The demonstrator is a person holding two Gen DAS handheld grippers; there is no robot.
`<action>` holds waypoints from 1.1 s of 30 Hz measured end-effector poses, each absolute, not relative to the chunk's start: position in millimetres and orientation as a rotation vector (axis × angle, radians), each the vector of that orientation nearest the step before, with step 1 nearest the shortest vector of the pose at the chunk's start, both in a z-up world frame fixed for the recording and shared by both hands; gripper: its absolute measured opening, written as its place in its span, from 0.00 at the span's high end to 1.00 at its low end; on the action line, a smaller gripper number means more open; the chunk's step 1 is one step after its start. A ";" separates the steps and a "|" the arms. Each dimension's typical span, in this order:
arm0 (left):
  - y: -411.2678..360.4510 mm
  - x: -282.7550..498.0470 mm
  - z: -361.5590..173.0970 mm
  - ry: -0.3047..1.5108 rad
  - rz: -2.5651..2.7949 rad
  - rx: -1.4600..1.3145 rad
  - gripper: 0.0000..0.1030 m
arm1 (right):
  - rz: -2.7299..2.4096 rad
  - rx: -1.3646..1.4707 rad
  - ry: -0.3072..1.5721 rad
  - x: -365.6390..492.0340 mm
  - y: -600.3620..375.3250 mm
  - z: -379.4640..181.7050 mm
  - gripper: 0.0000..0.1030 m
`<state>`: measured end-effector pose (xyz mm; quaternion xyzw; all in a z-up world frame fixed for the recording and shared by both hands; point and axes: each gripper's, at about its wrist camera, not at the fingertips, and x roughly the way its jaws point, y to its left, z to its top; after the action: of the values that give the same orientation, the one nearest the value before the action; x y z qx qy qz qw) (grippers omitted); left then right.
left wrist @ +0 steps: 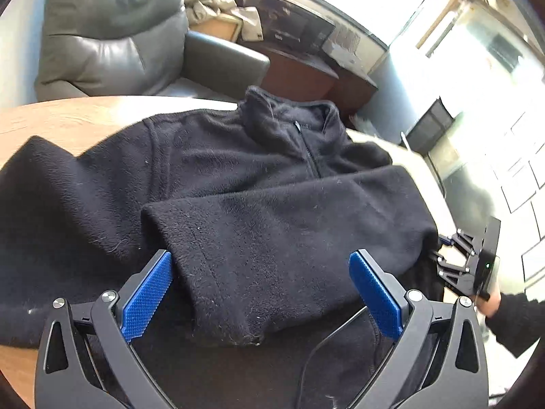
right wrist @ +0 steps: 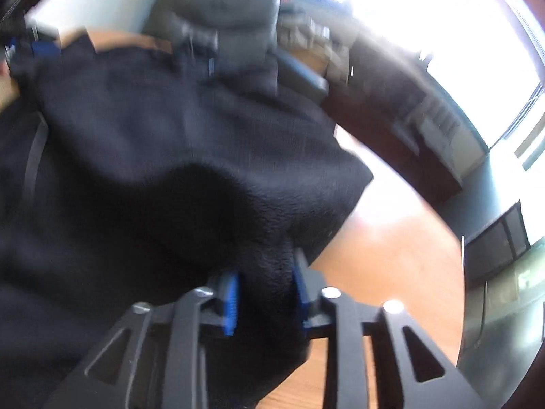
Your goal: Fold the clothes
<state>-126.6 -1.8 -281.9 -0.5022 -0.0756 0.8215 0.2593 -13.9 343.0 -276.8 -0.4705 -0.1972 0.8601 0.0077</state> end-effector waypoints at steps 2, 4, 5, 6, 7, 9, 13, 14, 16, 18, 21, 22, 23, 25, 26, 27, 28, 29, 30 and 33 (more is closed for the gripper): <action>0.2 -131.8 -294.1 -0.208 2.190 -1.405 0.00 | 2.709 -1.438 -0.611 -11.8 345.3 -274.7 0.61; 0.3 -136.7 -306.8 -0.237 2.148 -1.461 0.03 | 2.707 -1.433 -0.602 -12.3 350.0 -273.1 0.59; 3.0 -138.4 -310.7 -0.238 2.139 -1.471 0.07 | 2.707 -1.434 -0.599 -12.0 351.3 -271.6 0.59; 1.8 -138.6 -312.3 -0.245 2.133 -1.473 0.20 | 2.710 -1.435 -0.594 -12.4 351.2 -271.3 0.59; 0.5 -138.8 -314.0 -0.252 2.126 -1.475 0.37 | 2.713 -1.437 -0.588 -13.1 350.6 -271.9 0.59; -2.3 -139.0 -315.4 -0.247 2.151 -1.480 0.62 | 2.715 -1.440 -0.578 -12.6 350.2 -274.8 0.59; -8.5 -138.8 -311.5 -0.231 2.184 -1.489 0.92 | 2.716 -1.447 -0.560 -21.4 348.2 -278.6 0.59; -10.5 -138.3 -308.9 -0.236 2.185 -1.482 0.94 | 2.715 -1.448 -0.559 -17.6 346.3 -277.5 0.59; -14.5 -137.3 -303.9 -0.245 2.185 -1.467 0.96 | 2.712 -1.449 -0.559 -10.1 342.6 -276.6 0.59; -18.5 -136.4 -298.8 -0.255 2.186 -1.451 0.96 | 2.707 -1.453 -0.559 -10.2 342.0 -277.2 0.59; -18.7 -137.6 -282.0 -0.235 2.191 -1.417 0.96 | 2.697 -1.454 -0.562 -11.1 340.1 -277.0 0.59; -18.0 -138.2 -275.2 -0.223 2.192 -1.404 0.97 | 2.694 -1.453 -0.563 -11.5 339.2 -276.6 0.59; -17.9 -138.7 -268.5 -0.207 2.193 -1.392 0.97 | 2.687 -1.449 -0.552 -10.6 339.9 -277.2 0.59; -23.6 -140.5 -258.7 -0.187 2.203 -1.378 0.97 | 2.669 -1.439 -0.518 -7.7 342.7 -279.3 0.55; -27.4 -141.6 -256.9 -0.175 2.210 -1.378 0.96 | 2.660 -1.434 -0.501 -6.2 344.1 -280.3 0.53; -33.9 -143.3 -265.1 -0.164 2.223 -1.406 0.96 | 2.651 -1.429 -0.484 -4.8 345.5 -281.4 0.44; -40.5 -145.1 -279.2 -0.164 2.227 -1.455 0.96 | 2.642 -1.424 -0.467 -3.3 346.9 -282.4 0.36; -45.8 -146.1 -295.6 -0.167 2.219 -1.505 0.96 | 2.633 -1.419 -0.450 -1.9 348.3 -283.5 0.35; -51.5 -146.4 -315.5 -0.174 2.193 -1.556 0.96 | 2.624 -1.414 -0.434 -0.4 349.7 -284.5 0.36; -57.7 -142.4 -329.7 -0.197 2.191 -1.536 0.95 | 2.596 -1.399 -0.385 4.0 353.9 -287.6 0.61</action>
<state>-142.4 -57.7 -329.7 -0.5574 -0.0714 0.7953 0.2274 4.0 353.9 -287.6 -0.4687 -0.1290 0.8699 0.0839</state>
